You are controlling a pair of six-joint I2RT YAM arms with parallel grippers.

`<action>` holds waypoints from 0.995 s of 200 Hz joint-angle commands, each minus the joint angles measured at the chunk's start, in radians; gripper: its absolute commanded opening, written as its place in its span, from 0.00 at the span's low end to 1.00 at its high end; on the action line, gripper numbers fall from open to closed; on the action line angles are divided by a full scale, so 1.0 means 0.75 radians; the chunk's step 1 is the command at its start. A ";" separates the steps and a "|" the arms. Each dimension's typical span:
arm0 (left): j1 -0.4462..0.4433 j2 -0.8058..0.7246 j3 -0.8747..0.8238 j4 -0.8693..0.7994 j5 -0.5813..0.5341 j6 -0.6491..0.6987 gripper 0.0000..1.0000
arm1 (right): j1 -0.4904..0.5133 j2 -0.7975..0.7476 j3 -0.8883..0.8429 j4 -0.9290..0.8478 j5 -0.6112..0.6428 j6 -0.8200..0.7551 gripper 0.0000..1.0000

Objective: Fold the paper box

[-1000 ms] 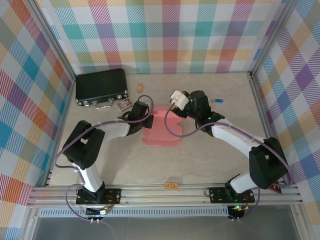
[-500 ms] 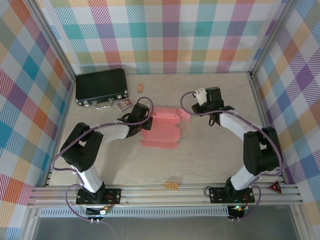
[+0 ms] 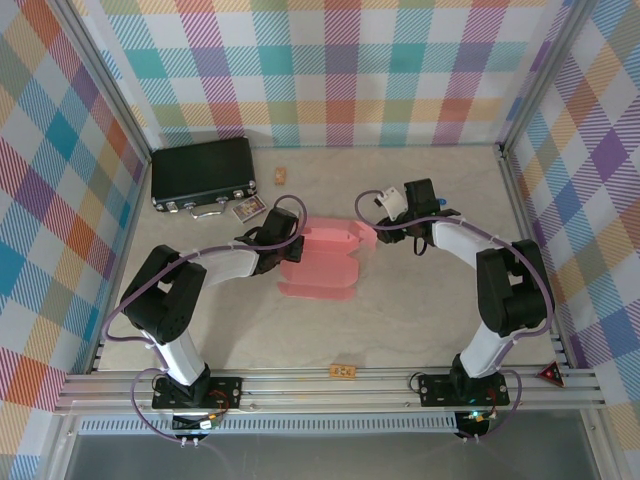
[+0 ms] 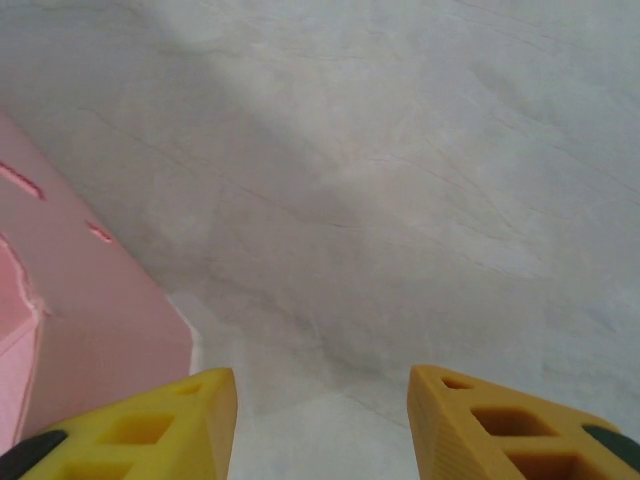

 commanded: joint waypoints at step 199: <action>-0.016 0.041 0.088 -0.078 -0.016 -0.078 0.02 | 0.143 0.108 0.198 -0.223 -0.225 -0.042 0.43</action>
